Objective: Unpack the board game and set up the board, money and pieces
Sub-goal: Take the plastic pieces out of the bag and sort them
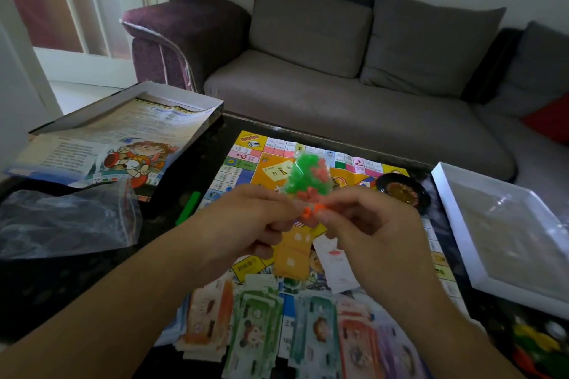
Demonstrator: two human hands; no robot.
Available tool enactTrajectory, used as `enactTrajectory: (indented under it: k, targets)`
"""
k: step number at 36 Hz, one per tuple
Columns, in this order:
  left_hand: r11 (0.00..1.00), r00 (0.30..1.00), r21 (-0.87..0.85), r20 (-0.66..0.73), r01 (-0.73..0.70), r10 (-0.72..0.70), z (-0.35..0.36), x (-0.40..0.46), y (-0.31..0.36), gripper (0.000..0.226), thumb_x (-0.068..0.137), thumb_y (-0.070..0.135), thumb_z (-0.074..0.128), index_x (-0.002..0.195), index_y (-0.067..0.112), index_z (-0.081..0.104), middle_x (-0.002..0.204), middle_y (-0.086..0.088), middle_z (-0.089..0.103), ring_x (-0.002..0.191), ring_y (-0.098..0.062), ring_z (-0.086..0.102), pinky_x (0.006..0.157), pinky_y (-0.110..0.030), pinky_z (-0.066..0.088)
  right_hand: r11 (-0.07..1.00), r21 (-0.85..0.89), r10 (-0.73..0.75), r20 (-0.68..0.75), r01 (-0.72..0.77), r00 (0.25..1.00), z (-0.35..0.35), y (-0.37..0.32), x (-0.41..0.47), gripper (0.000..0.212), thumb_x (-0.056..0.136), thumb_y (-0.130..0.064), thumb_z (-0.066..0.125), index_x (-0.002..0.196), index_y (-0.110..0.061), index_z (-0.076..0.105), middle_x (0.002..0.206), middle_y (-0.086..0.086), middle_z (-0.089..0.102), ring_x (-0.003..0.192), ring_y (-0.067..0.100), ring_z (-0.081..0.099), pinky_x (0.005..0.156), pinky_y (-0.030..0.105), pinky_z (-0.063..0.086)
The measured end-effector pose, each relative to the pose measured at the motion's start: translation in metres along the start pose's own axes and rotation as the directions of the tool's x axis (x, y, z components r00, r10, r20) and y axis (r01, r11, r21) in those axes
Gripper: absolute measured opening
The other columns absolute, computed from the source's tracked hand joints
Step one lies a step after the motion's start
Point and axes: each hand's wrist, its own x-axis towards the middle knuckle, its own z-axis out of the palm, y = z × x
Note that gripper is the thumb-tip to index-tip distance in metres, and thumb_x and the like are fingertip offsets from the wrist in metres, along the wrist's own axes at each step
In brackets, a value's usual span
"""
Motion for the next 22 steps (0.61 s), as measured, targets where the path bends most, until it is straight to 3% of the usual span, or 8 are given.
enactTrajectory:
  k: [2, 5, 10, 14, 22]
  targets:
    - [0.997, 1.0, -0.078, 0.012, 0.006, -0.005, 0.009, -0.002, 0.0, 0.028, 0.101, 0.026, 0.063, 0.085, 0.011, 0.08, 0.065, 0.003, 0.032, 0.058, -0.014, 0.024, 0.057, -0.031, 0.019, 0.99, 0.137, 0.046, -0.031, -0.042, 0.998, -0.003, -0.006, 0.0, 0.018, 0.089, -0.01, 0.079, 0.087, -0.028, 0.081, 0.076, -0.009, 0.076, 0.066, 0.01, 0.068, 0.06, 0.019, 0.053]
    - [0.975, 1.0, -0.222, 0.025, -0.002, 0.008, 0.023, -0.003, -0.001, 0.033, 0.1, 0.025, 0.063, 0.069, 0.019, 0.072, 0.07, 0.0, 0.025, 0.06, -0.014, 0.021, 0.055, -0.03, 0.017, 0.966, 0.247, 0.088, -0.041, -0.075, 0.995, -0.004, -0.012, -0.002, 0.018, 0.088, -0.009, 0.079, 0.088, -0.027, 0.082, 0.078, -0.003, 0.077, 0.065, 0.01, 0.066, 0.059, 0.018, 0.051]
    - [0.943, 1.0, -0.331, -0.007, -0.027, 0.027, 0.033, -0.001, -0.007, 0.014, 0.094, 0.025, 0.068, 0.087, 0.013, 0.069, 0.077, -0.003, 0.022, 0.061, -0.015, 0.02, 0.055, -0.03, 0.016, 0.961, 0.263, 0.1, -0.047, -0.084, 0.994, -0.006, -0.01, -0.001, 0.016, 0.089, -0.011, 0.08, 0.088, -0.027, 0.082, 0.08, -0.007, 0.077, 0.067, 0.009, 0.068, 0.06, 0.017, 0.05]
    - [0.959, 0.997, -0.276, -0.059, -0.059, 0.044, 0.033, 0.0, -0.007, 0.015, 0.086, 0.028, 0.074, 0.08, 0.014, 0.072, 0.07, 0.001, 0.027, 0.056, -0.013, 0.025, 0.053, -0.029, 0.018, 0.986, 0.152, 0.072, -0.035, -0.066, 0.997, -0.008, -0.007, 0.0, 0.017, 0.088, -0.015, 0.081, 0.088, -0.032, 0.081, 0.086, -0.01, 0.077, 0.074, 0.012, 0.07, 0.065, 0.021, 0.054]
    - [0.983, 0.993, -0.174, -0.116, -0.051, 0.031, 0.027, -0.001, -0.004, 0.035, 0.083, 0.025, 0.078, 0.103, -0.004, 0.075, 0.065, 0.002, 0.033, 0.055, -0.013, 0.028, 0.048, -0.024, 0.028, 0.966, -0.19, -0.181, -0.001, 0.178, 0.983, -0.011, 0.002, 0.002, 0.017, 0.089, -0.014, 0.082, 0.098, -0.028, 0.081, 0.09, -0.018, 0.07, 0.083, 0.013, 0.069, 0.069, 0.017, 0.054]
